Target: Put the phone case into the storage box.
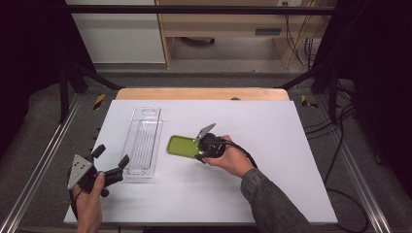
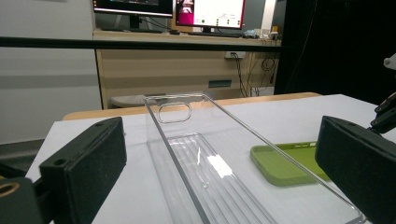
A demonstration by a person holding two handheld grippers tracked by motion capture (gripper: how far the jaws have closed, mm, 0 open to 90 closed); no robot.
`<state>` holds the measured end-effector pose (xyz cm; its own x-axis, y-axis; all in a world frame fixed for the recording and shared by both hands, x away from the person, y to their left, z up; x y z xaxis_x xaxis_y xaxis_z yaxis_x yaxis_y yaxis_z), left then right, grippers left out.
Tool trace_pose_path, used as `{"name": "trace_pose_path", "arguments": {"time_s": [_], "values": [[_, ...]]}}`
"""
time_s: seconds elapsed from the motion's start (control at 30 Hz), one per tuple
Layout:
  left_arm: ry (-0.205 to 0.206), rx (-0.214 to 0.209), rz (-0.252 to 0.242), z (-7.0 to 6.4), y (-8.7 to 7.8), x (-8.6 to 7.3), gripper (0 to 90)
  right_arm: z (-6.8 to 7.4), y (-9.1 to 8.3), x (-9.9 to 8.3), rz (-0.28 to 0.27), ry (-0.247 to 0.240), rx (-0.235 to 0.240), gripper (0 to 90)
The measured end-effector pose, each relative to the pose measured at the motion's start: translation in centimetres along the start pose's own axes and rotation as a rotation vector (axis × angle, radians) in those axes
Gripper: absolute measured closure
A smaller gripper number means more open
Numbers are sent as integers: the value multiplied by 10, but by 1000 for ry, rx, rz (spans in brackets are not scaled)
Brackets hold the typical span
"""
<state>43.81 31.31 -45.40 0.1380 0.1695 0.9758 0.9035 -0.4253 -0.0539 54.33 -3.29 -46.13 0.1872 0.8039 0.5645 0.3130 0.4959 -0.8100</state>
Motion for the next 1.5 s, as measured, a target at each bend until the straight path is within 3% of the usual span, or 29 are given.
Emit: {"name": "trace_pose_path", "arguments": {"time_s": [0.3, 0.93, 1.5], "values": [[1, -8, 6, -2, 1, -1, 17, -2, 8, -1, 29, -23, 12, 724], [-1, -12, 8, -2, 1, 0, 19, -1, 17, -2, 71, -57, 43, 797], [1, -7, 17, -2, 1, -1, 20, 5, 18, 2, 112, -201, 12, 866]]}}
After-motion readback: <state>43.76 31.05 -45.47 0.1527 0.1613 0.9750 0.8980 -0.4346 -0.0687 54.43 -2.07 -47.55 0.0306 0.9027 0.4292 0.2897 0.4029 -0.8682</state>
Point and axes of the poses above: each handheld gripper's, and its own axes: y roughly forward along the jaws, x roughly out of its top, z roughly to its left, the point moved 2 cm from there along y, roughly forward along the jaws, and after that the axes turned 10 degrees about -y, right-handed, at the moved point
